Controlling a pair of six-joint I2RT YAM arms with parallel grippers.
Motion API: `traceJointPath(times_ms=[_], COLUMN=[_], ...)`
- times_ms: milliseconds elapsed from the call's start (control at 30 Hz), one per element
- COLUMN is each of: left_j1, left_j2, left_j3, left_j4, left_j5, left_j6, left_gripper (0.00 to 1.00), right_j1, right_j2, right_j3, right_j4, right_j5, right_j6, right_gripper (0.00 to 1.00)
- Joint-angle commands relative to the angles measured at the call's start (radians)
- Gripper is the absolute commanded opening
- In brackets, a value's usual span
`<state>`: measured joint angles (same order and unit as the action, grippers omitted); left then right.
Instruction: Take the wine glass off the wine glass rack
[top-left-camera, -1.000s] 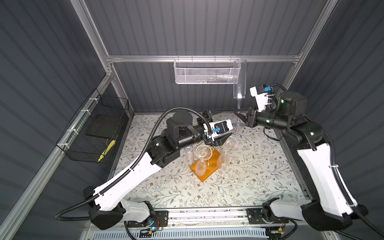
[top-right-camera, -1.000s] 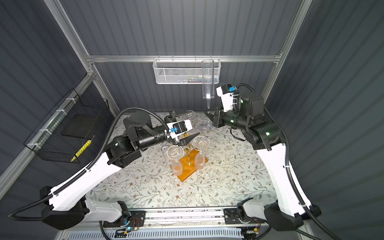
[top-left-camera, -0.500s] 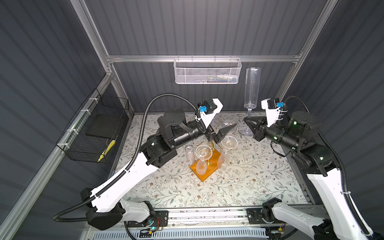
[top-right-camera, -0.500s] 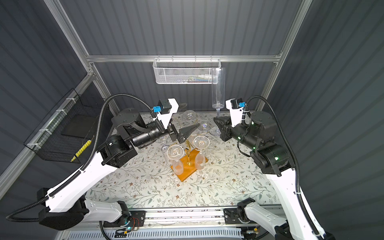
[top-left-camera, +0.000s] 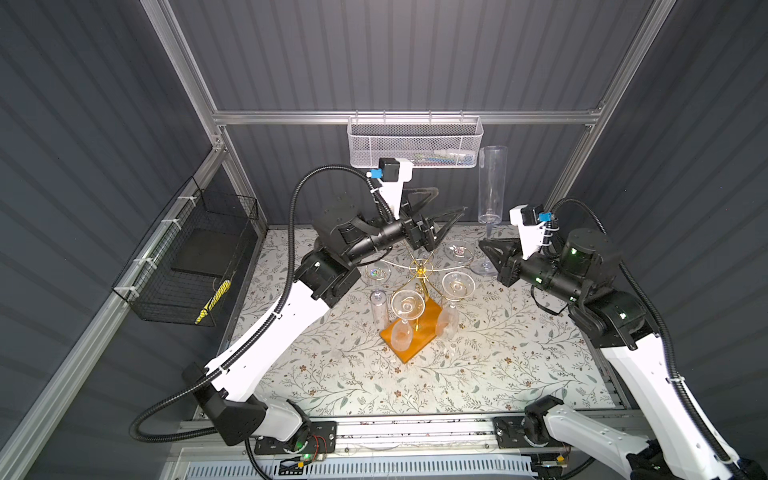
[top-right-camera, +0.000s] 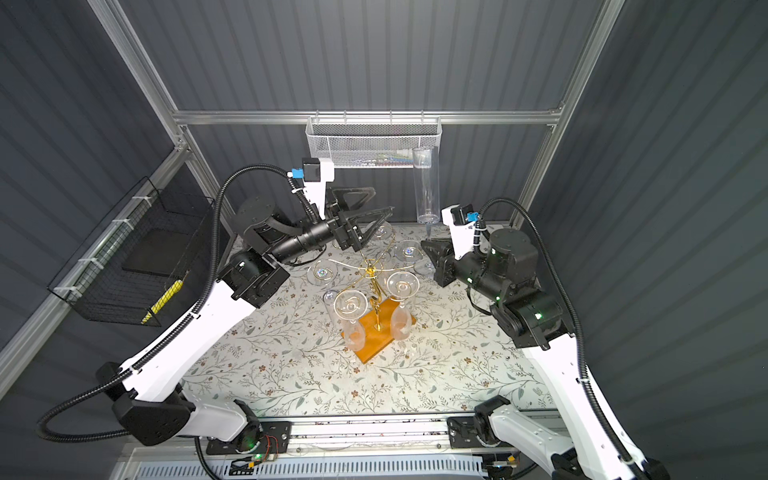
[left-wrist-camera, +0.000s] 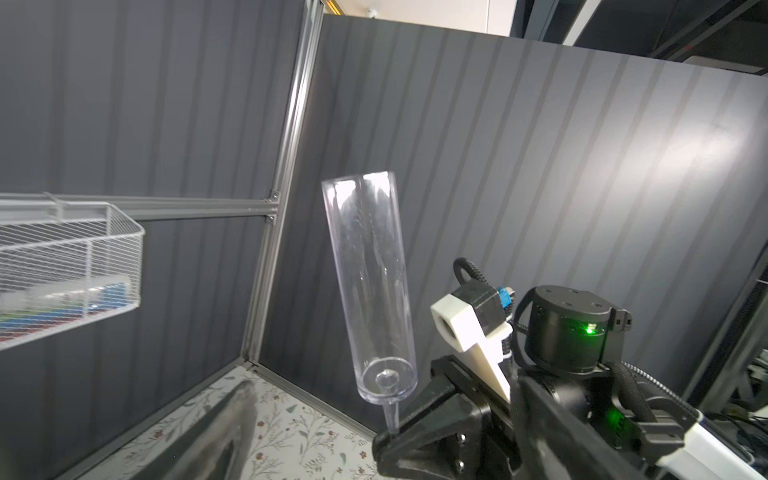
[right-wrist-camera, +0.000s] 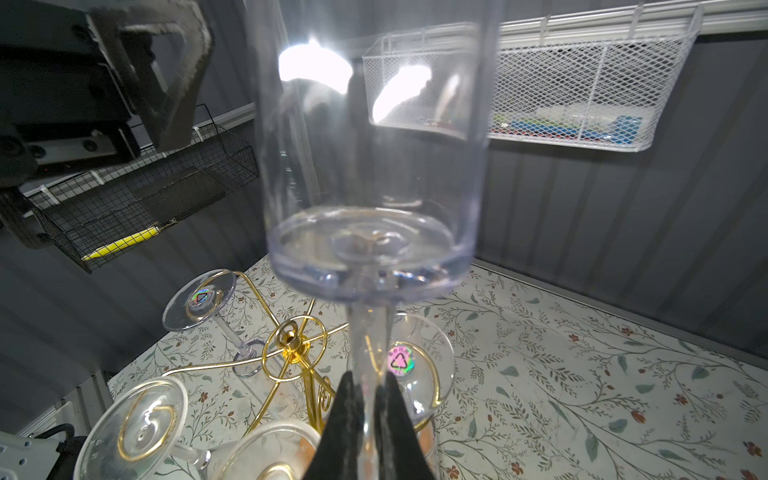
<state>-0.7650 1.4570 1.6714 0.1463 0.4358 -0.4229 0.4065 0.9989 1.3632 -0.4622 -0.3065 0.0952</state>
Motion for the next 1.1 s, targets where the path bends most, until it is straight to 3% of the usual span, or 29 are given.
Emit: traceJointPath(times_ms=[0,333,700,1067], left_j1=[-0.002,-0.002,-0.002,-0.002], left_j2=[0.025,0.135,0.183,0.188], left_j3=[0.036,0.134,0.184,0.175], left_j4=[0.088,0.142,0.139,0.163], left_j5=[0.089,0.197,0.174,0.162], left_j6=[-0.093,-0.194,-0.178,-0.165], left_gripper=[0.97,0.93,0.85,0.62], right_j1=[0.012,0.052,0.093,0.129], right_j2=[0.004,0.021,0.046,0.053], right_j3=[-0.003,-0.001,0.029,0.030], right_j4=[0.057,0.061,0.034,0.019], right_j5=[-0.012,-0.065,-0.059,-0.040], right_j6=[-0.018,-0.045,-0.090,-0.124], right_gripper=[0.00,0.00,0.00,0.00])
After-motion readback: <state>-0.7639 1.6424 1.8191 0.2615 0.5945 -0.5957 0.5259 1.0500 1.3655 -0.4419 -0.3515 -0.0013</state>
